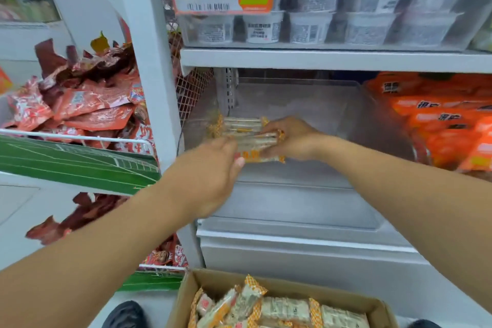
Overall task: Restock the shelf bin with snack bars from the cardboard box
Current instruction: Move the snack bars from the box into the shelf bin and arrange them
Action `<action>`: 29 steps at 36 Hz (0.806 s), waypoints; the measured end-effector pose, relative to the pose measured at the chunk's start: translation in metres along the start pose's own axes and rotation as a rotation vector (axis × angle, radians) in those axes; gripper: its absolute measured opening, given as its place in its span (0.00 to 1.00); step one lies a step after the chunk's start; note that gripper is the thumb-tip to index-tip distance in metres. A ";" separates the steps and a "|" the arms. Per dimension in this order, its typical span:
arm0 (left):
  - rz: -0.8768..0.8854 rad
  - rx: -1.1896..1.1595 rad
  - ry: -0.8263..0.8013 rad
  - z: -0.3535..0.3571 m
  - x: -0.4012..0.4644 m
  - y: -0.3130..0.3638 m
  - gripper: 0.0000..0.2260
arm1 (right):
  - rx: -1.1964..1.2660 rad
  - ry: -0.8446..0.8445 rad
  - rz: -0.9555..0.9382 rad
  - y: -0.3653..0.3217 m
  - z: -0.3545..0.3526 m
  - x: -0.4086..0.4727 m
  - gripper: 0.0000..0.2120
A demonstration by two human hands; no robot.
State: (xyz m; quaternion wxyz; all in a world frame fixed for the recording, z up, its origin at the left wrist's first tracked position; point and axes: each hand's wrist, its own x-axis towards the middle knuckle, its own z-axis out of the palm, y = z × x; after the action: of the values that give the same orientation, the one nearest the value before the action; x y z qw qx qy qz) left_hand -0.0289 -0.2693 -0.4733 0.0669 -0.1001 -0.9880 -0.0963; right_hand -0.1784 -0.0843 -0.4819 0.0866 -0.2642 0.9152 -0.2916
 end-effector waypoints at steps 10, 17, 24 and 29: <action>-0.086 0.049 -0.119 0.014 0.007 0.003 0.31 | -0.545 -0.028 -0.212 -0.008 0.032 0.034 0.31; -0.100 0.067 -0.117 0.015 0.009 0.003 0.30 | -0.596 -0.223 -0.187 0.000 0.037 0.036 0.36; -0.115 0.089 -0.108 0.015 0.008 0.005 0.21 | -0.443 -0.212 -0.187 0.001 0.029 0.034 0.38; -0.108 0.081 -0.098 0.014 0.008 0.006 0.23 | -0.392 -0.228 -0.172 0.004 0.026 0.032 0.39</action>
State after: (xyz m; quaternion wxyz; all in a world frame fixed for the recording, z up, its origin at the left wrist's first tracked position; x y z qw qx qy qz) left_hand -0.0367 -0.2596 -0.4847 0.0171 -0.0484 -0.9972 -0.0547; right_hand -0.1989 -0.1108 -0.5055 0.1112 -0.3839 0.9129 -0.0833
